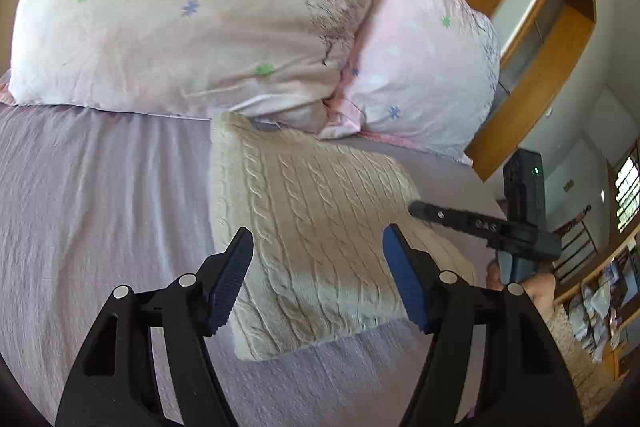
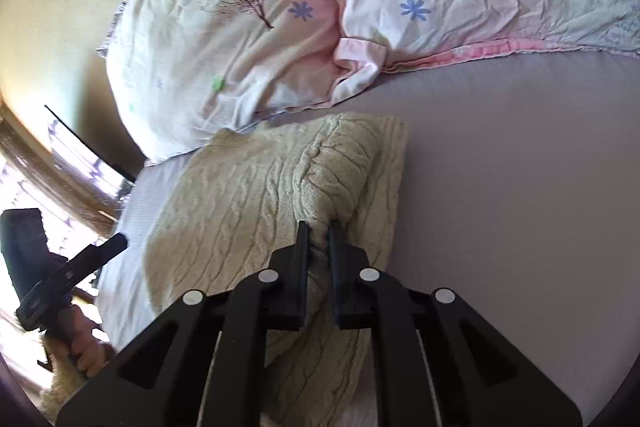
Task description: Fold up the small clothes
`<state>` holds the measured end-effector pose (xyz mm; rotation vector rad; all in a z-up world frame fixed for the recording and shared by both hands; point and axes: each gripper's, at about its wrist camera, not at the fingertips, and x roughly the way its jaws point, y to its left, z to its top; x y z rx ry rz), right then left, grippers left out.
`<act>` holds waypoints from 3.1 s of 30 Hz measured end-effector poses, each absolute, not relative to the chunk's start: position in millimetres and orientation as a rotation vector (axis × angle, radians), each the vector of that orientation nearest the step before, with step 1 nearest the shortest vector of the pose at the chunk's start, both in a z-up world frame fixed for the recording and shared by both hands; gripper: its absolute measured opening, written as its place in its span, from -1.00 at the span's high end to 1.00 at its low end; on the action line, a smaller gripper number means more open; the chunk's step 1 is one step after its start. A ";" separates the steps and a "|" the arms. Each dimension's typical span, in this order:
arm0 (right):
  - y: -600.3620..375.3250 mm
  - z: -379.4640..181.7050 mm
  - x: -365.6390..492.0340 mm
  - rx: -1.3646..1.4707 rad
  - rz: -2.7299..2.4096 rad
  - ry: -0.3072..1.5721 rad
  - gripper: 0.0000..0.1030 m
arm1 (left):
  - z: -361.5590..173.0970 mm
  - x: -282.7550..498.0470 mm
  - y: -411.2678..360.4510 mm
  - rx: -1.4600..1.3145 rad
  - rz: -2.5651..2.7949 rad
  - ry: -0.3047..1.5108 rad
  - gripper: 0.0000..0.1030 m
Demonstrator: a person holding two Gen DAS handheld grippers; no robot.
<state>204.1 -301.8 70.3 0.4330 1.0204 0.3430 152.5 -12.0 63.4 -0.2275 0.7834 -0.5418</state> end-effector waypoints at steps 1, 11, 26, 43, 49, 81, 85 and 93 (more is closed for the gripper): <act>-307.2 68.0 206.6 0.445 0.301 0.996 0.85 | 61.8 151.9 -19.4 -0.200 -0.539 0.789 -0.32; -319.6 106.4 121.1 0.447 0.305 0.845 -0.90 | 47.2 101.8 -6.6 -0.006 -0.255 0.844 -0.97; -234.5 64.3 53.3 0.128 0.092 1.057 -0.96 | -10.1 88.0 -24.5 0.096 -0.116 1.049 -0.97; -218.8 53.4 53.5 0.012 0.020 1.086 -0.96 | -9.0 82.3 -23.7 0.069 -0.082 1.054 -0.97; -218.5 53.5 53.7 0.013 0.019 1.087 -0.96 | -8.1 84.6 -23.8 0.071 -0.083 1.063 -0.97; -218.7 53.4 53.9 0.015 0.016 1.090 -0.96 | -9.2 85.5 -24.0 0.068 -0.079 1.071 -0.97; -218.3 53.2 53.7 0.015 0.015 1.090 -0.96 | -8.9 85.7 -24.0 0.067 -0.079 1.071 -0.97; -219.2 53.3 53.8 0.013 0.018 1.089 -0.96 | -8.5 86.8 -23.1 0.069 -0.082 1.071 -0.97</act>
